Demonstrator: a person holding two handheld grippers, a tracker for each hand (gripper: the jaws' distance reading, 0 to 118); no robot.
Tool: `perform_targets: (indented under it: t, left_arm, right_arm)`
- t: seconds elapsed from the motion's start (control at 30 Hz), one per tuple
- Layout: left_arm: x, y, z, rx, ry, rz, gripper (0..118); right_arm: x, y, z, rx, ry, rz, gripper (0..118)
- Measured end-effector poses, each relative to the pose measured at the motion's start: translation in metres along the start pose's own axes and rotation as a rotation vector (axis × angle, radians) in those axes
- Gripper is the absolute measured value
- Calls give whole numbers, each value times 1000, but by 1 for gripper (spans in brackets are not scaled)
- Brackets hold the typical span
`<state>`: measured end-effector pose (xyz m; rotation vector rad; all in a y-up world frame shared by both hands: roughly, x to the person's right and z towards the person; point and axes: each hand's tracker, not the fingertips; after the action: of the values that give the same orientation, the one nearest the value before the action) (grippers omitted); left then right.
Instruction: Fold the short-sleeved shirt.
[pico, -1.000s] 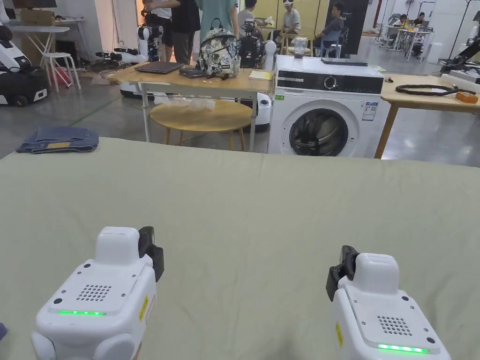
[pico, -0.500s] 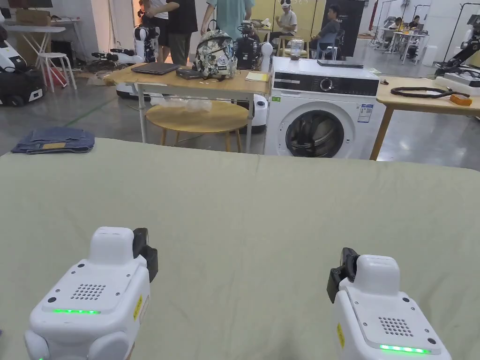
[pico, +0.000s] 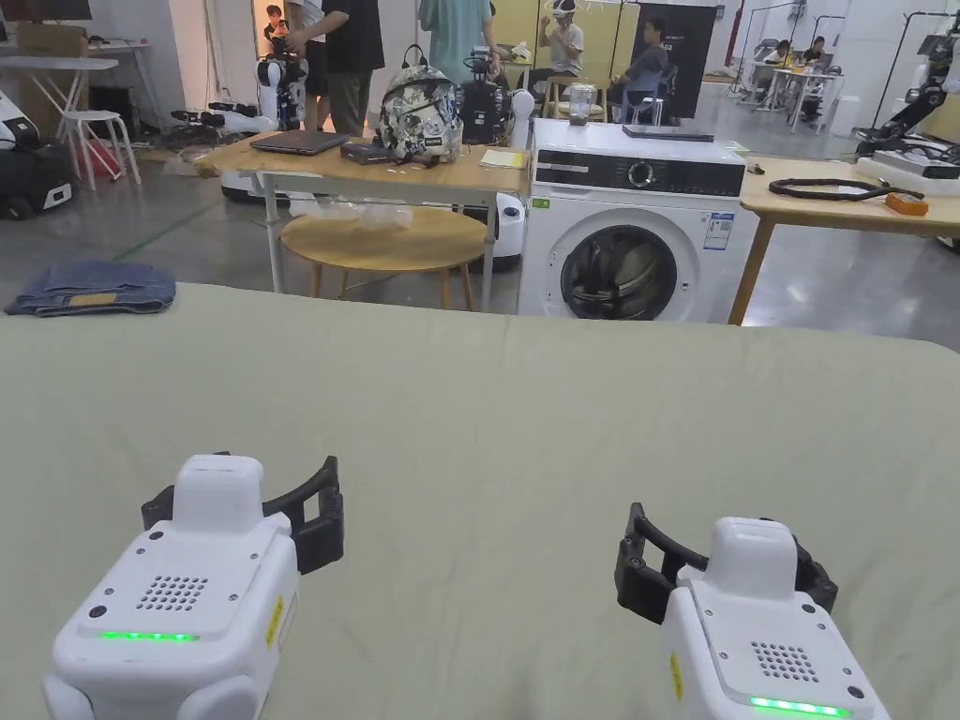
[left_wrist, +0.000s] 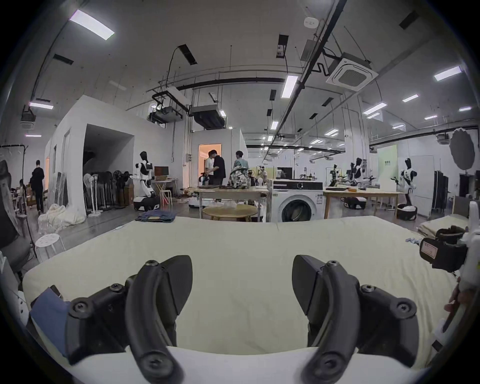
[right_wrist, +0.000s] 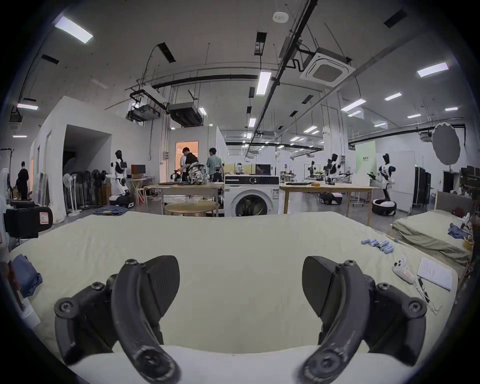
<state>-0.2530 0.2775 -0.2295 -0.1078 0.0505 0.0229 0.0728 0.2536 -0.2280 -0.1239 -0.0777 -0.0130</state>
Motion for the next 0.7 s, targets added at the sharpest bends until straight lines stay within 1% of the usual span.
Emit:
perform_targets:
  t: [0.1,0.27,0.37,0.5,0.6,0.7]
  left_arm:
    - [0,1,0,13,1,3,80]
    - [-3,2,0,9,-12,27,80]
    - [0,1,0,12,4,8,80]
    - [0,0,-1,9,1,-10,80]
    - [1,0,-2,2,10,-9,80]
    - [0,-2,-4,3,25,-10,80]
  right_arm:
    - [2,3,0,9,9,-1,98]
    - [2,7,0,16,18,20,98]
    - [1,8,2,33,35,17,98]
    - [-7,9,-2,36,-30,48,98]
    - [-5,9,-3,37,-1,36,98]
    - [-4,11,-4,25,27,-11,98]
